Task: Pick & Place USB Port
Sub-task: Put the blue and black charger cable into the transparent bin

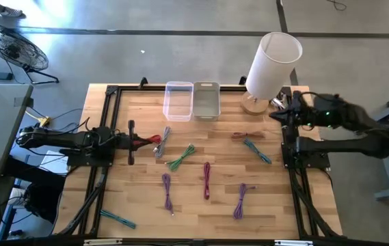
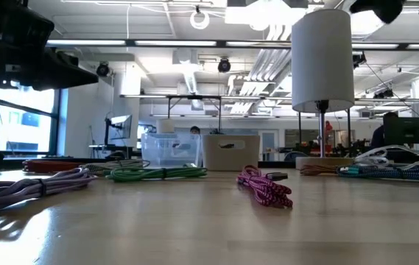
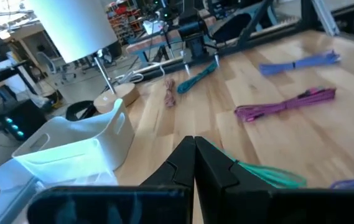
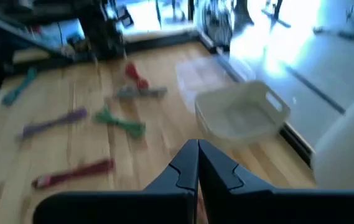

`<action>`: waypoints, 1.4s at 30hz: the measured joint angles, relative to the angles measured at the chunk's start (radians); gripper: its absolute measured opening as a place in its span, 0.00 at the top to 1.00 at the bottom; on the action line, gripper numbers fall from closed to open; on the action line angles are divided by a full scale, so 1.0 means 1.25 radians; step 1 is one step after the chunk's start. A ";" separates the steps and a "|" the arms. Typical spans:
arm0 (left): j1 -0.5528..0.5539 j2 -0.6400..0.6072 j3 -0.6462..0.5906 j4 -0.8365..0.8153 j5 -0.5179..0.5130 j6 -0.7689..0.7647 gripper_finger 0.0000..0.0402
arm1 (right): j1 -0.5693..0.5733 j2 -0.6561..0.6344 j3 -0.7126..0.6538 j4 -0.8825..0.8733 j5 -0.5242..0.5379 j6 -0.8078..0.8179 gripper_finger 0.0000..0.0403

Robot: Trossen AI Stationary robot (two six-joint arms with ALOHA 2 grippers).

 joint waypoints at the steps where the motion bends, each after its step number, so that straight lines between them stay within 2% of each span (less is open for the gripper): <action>1: 0.000 0.000 0.000 0.001 0.005 -0.003 1.00 | 0.000 0.027 0.045 -0.049 -0.004 0.000 1.00; 5: 0.000 0.000 0.000 0.003 0.005 -0.003 1.00 | 0.000 0.147 0.202 -0.242 -0.020 0.022 1.00; 9: 0.000 0.000 0.000 0.006 0.001 -0.003 1.00 | 0.000 0.263 0.313 -0.407 -0.063 0.027 1.00; 13: 0.000 0.000 0.000 0.006 -0.006 0.002 1.00 | 0.000 0.350 0.366 -0.507 -0.073 0.066 0.99; 16: 0.000 0.000 0.000 0.006 -0.006 0.003 1.00 | 0.000 0.384 0.365 -0.520 -0.093 0.097 0.96; 19: 0.000 0.000 0.000 0.005 -0.006 0.003 1.00 | 0.000 0.403 0.344 -0.522 -0.108 0.117 0.88; 23: 0.000 0.000 0.000 0.004 -0.006 0.003 1.00 | 0.000 0.406 0.289 -0.523 -0.116 0.149 0.73; 27: 0.000 0.000 0.000 0.004 -0.007 0.004 1.00 | 0.000 0.401 0.215 -0.522 -0.134 0.168 0.57; 30: 0.000 0.000 0.000 0.003 -0.008 0.004 1.00 | 0.000 0.399 0.146 -0.496 -0.151 0.172 0.49; 34: 0.000 0.000 0.000 -0.002 -0.008 0.004 1.00 | 0.000 0.400 0.038 -0.421 -0.170 0.189 0.46; 42: 0.000 0.000 0.000 -0.017 -0.009 0.004 1.00 | 0.000 0.400 -0.160 -0.232 -0.183 0.230 0.45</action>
